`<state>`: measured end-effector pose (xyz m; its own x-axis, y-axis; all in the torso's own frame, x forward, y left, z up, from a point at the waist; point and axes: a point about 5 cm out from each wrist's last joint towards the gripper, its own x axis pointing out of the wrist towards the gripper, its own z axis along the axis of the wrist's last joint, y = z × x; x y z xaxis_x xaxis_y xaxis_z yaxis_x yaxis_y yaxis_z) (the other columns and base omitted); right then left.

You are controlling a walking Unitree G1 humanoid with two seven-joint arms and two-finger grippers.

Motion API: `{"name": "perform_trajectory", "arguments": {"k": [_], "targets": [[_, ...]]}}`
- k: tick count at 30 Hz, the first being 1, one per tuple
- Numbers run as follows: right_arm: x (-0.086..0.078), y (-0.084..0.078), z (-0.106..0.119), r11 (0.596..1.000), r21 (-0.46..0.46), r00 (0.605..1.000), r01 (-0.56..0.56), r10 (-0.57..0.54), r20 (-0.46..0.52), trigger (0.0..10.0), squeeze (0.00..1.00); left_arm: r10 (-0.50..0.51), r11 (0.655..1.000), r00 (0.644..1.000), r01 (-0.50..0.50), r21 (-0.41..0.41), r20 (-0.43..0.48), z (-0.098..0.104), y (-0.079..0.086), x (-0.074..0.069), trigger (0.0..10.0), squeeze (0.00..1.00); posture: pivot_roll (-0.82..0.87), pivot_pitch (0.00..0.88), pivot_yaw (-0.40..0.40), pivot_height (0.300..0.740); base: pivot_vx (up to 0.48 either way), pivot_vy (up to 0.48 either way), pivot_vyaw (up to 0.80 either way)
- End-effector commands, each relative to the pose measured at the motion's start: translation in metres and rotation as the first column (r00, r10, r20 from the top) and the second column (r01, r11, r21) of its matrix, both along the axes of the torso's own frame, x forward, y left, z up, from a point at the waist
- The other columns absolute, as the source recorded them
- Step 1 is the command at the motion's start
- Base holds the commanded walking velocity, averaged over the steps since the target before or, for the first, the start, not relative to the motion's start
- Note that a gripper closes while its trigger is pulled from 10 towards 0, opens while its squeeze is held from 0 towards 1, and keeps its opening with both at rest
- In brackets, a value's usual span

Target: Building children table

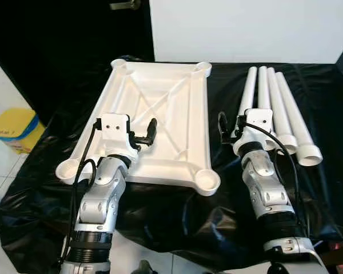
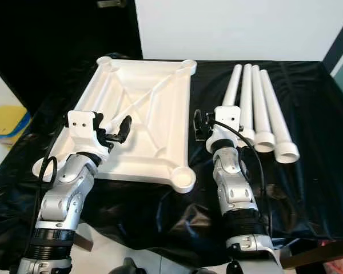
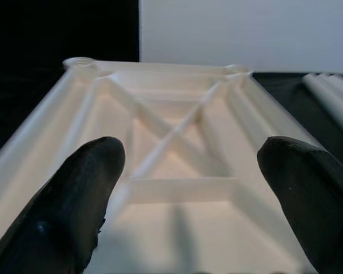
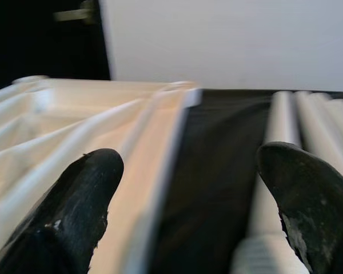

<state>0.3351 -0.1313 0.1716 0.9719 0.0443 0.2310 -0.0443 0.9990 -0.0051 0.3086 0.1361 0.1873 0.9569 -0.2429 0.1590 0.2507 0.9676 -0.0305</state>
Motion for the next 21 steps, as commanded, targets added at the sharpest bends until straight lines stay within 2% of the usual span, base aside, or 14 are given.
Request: {"name": "perform_trajectory", "arguments": {"k": [1, 8, 12, 21], "targets": [[-0.0008, -0.0068, -0.0038, 1.0, -0.001, 1.0, 0.026, -0.026, -0.008, 10.0, 0.0, -0.024, 1.0, 1.0, 0.023, -0.009, -0.016, -0.0016, -0.0034, 0.0001, 10.0, 0.0, -0.03, 0.108, 0.028, 0.74, 0.0, 0.424, 0.0], [-0.0006, -0.0082, -0.0034, 0.999, 0.0, 0.999, 0.036, -0.036, -0.003, 10.0, 0.0, -0.035, 0.999, 0.999, 0.035, -0.009, -0.016, -0.0009, -0.0058, 0.002, 10.0, 0.0, -0.04, 0.097, 0.033, 0.74, 0.0, 0.4, 0.0], [-0.0008, -0.0087, -0.0033, 0.999, -0.003, 0.999, 0.039, -0.039, -0.001, 10.0, 0.0, -0.035, 0.999, 0.999, 0.035, -0.009, -0.012, -0.0008, -0.0059, 0.0025, 10.0, 0.0, -0.04, 0.094, 0.034, 0.74, 0.0, 0.0, 0.0], [-0.0012, -0.0134, -0.0029, 0.998, -0.016, 0.998, 0.059, -0.059, 0.011, 10.0, 0.0, -0.04, 0.998, 0.999, 0.039, 0.047, 0.02, 0.0023, -0.0127, 0.006, 10.0, 0.0, -0.05, 0.074, 0.032, 0.74, 0.0, 0.0, 0.0]]}}
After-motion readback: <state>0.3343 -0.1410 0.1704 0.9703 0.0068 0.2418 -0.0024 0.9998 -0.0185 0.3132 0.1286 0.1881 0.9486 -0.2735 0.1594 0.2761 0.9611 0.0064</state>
